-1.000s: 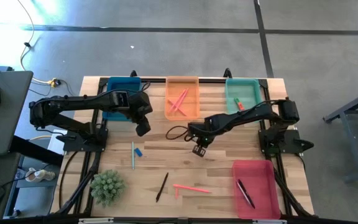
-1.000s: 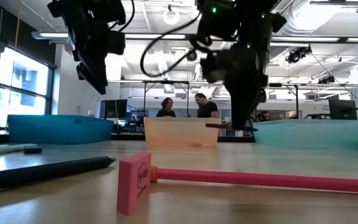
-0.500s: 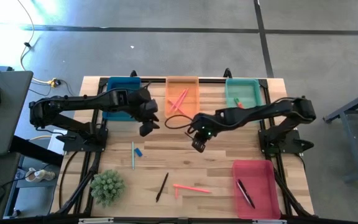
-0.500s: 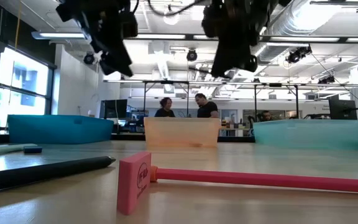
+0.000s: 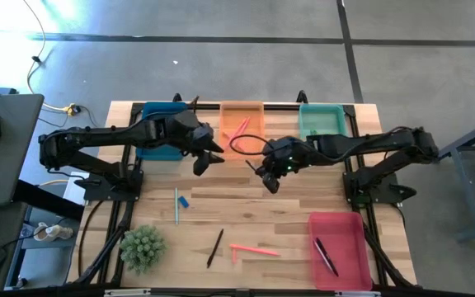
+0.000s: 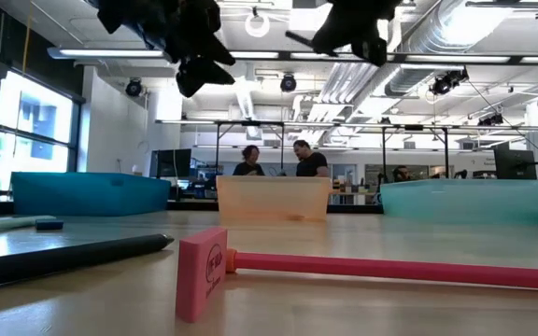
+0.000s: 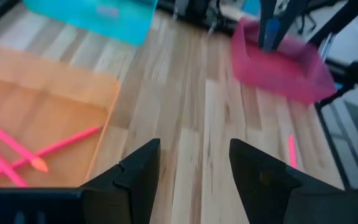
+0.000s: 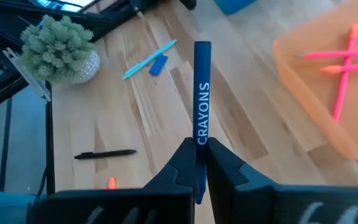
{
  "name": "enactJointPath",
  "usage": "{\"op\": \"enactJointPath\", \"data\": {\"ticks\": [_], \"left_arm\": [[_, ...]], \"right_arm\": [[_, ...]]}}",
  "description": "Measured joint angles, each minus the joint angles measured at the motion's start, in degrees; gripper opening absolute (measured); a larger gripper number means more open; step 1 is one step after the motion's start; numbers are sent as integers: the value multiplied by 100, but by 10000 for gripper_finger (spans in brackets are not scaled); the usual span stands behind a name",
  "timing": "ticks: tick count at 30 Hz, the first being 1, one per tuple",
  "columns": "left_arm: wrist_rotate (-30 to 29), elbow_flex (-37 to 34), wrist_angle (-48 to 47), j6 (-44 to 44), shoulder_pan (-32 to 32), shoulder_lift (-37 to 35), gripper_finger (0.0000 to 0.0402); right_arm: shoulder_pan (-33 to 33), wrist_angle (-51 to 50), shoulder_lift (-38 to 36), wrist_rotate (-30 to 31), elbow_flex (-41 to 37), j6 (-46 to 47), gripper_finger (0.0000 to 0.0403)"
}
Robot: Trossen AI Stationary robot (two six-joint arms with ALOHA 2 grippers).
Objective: Sort crayons/erasers/pens/pencils in bins
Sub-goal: Put the blue crayon into the blue bin
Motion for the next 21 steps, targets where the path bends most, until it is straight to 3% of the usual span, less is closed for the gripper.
{"op": "enactJointPath", "data": {"ticks": [15,21], "left_arm": [[22,0,1456,-483,-155,0,180],[25,0,1656,-480,-216,0,208]], "right_arm": [[-295,582,-373,-101,2,-711,1],[-370,1117,-413,-381,2,-979,1]]}}
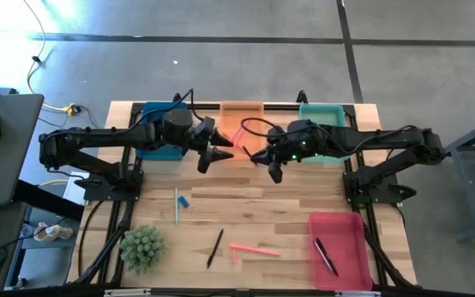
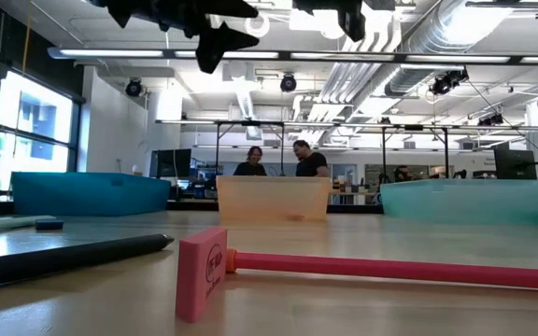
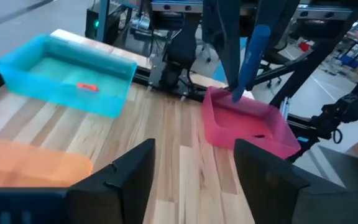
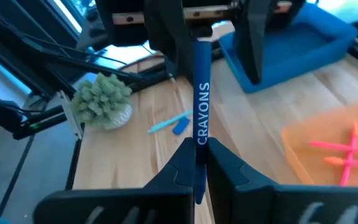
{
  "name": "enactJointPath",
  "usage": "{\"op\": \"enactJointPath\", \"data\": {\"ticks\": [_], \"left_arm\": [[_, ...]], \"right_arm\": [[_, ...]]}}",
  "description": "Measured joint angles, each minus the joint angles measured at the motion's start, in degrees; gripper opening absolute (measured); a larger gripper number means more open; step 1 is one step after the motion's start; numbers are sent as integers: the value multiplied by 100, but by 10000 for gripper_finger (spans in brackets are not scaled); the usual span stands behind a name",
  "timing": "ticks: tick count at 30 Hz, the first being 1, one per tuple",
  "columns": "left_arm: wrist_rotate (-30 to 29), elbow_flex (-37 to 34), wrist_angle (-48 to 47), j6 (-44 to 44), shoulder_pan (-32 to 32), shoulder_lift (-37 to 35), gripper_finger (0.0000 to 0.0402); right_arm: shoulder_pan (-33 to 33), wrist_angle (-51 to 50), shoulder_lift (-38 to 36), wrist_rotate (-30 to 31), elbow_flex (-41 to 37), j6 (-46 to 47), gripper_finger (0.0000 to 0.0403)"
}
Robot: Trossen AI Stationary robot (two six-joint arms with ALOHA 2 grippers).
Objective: Sort crayons/erasers/pens/pencils in bins
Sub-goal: Put the blue crayon into the blue bin
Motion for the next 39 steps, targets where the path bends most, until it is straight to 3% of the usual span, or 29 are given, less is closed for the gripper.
{"op": "enactJointPath", "data": {"ticks": [6,10,19,35,39], "left_arm": [[-107,0,271,-87,-100,0,247],[-167,0,754,-231,-168,0,253],[-344,2,1427,-469,-199,0,238],[-453,2,1678,-604,-197,0,230],[-441,2,1627,-603,-197,0,210]], "right_arm": [[-2,250,4,29,0,-141,1],[-2,260,9,250,0,-229,1],[-2,620,9,536,0,-282,1],[-37,1520,549,619,0,-389,1],[-37,1754,665,647,0,-389,1]]}}
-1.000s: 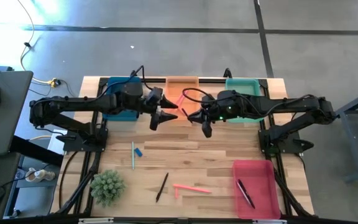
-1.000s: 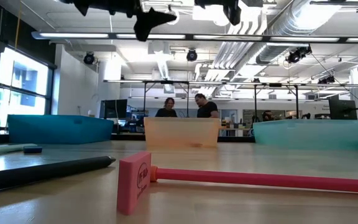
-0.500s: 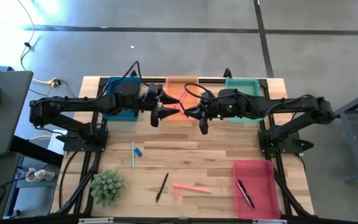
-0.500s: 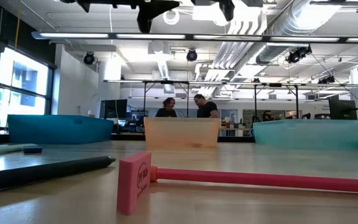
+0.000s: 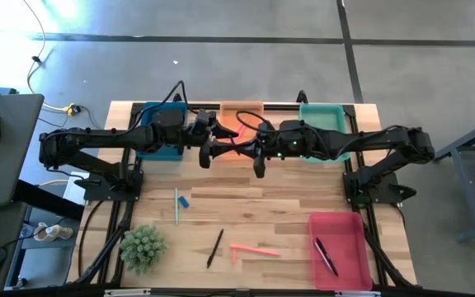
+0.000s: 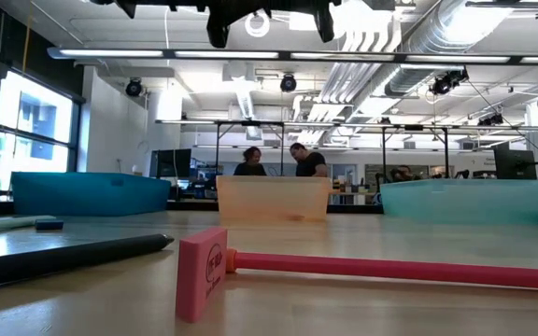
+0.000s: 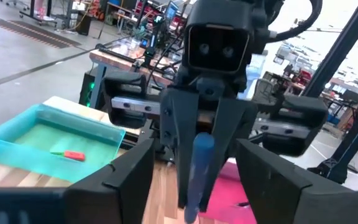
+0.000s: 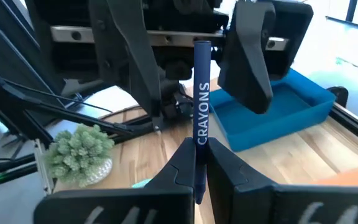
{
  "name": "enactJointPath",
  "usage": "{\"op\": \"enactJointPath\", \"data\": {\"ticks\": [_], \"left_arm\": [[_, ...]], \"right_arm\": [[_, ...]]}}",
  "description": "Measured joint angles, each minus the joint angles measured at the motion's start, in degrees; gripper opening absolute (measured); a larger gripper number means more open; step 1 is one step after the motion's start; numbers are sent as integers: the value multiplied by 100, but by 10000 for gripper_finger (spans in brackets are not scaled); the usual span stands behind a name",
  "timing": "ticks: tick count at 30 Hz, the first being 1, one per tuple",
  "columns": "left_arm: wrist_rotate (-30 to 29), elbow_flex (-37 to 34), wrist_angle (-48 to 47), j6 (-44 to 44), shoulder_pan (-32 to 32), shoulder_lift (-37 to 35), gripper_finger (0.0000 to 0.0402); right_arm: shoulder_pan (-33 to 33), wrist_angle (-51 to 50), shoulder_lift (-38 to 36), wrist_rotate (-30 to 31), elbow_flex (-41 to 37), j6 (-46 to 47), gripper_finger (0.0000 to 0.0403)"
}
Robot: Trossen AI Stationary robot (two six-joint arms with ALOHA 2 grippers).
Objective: Sort crayons/erasers/pens/pencils in bins
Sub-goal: Put the blue crayon into the blue bin
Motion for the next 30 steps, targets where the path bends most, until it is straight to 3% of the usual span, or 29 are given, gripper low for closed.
{"op": "enactJointPath", "data": {"ticks": [18,24,30], "left_arm": [[1,0,-130,165,0,0,45],[1,0,-134,169,0,0,22],[-30,0,-265,171,3,0,22]], "right_arm": [[0,42,41,101,0,-42,1],[0,26,41,103,0,-45,6],[0,-71,38,101,0,29,68]]}}
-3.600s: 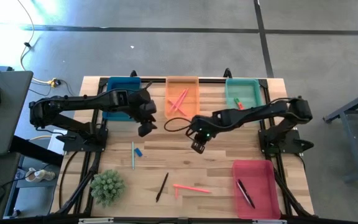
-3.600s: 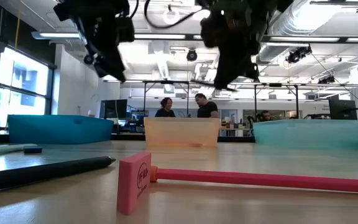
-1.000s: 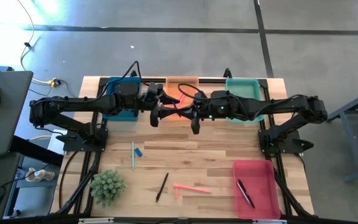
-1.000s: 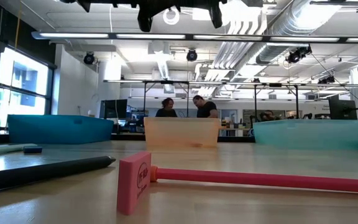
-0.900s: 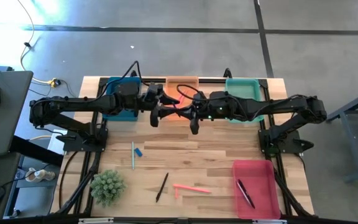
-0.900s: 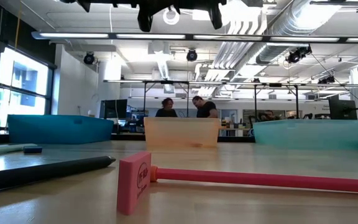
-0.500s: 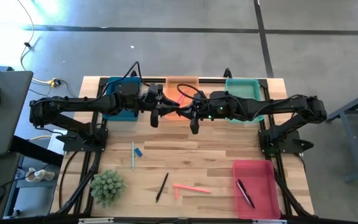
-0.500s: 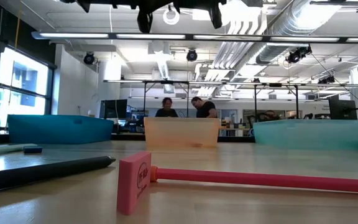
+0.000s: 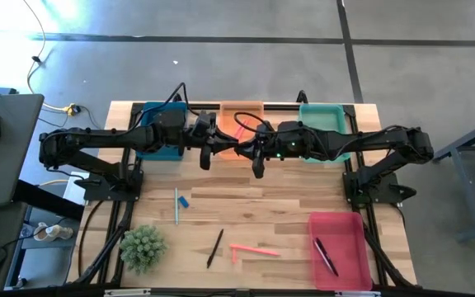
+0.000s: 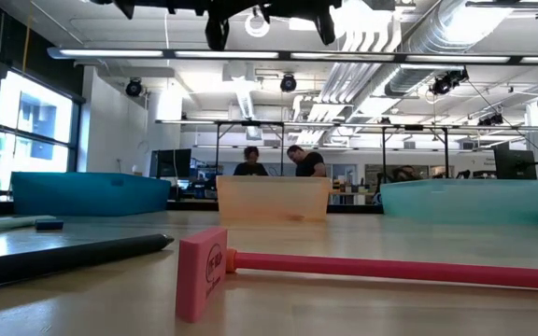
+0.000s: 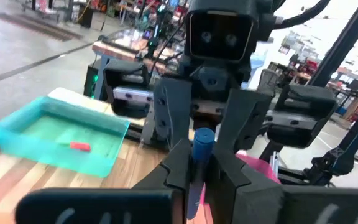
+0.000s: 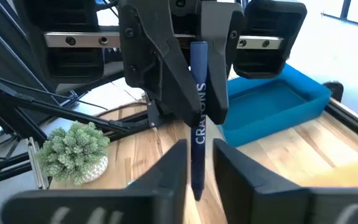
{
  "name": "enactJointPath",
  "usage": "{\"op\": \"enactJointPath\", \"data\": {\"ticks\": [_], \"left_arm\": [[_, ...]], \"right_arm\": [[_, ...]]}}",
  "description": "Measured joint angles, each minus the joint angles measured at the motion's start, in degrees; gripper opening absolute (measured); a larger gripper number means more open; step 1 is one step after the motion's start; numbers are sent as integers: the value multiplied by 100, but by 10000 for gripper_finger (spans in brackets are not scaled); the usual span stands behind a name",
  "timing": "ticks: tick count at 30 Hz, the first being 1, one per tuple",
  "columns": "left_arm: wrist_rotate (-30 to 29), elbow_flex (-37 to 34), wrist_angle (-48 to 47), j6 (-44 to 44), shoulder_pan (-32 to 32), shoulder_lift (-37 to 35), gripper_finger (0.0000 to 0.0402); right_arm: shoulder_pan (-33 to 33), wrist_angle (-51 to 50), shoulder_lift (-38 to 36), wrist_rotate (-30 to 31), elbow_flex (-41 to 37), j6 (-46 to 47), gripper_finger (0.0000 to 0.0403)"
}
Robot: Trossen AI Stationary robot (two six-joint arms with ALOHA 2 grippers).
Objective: Sort crayons/erasers/pens/pencils in bins
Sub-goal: Put the blue crayon into the blue bin
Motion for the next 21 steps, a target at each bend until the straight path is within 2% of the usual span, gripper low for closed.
{"op": "enactJointPath", "data": {"ticks": [5,9,12,16,21], "left_arm": [[-194,1,-436,4,99,0,23],[-348,3,-1048,2,405,-53,22],[-408,4,-1805,2,742,-156,24],[-822,4,-2759,63,1200,-388,24],[-1150,4,-3540,66,1706,-791,23]], "right_arm": [[-5,-244,0,2,0,18,123],[-43,-490,-4,0,0,78,149],[-78,-696,-4,-2,0,123,160],[-80,-898,-4,-4,0,119,165],[-133,-1076,-4,-18,0,121,165]]}}
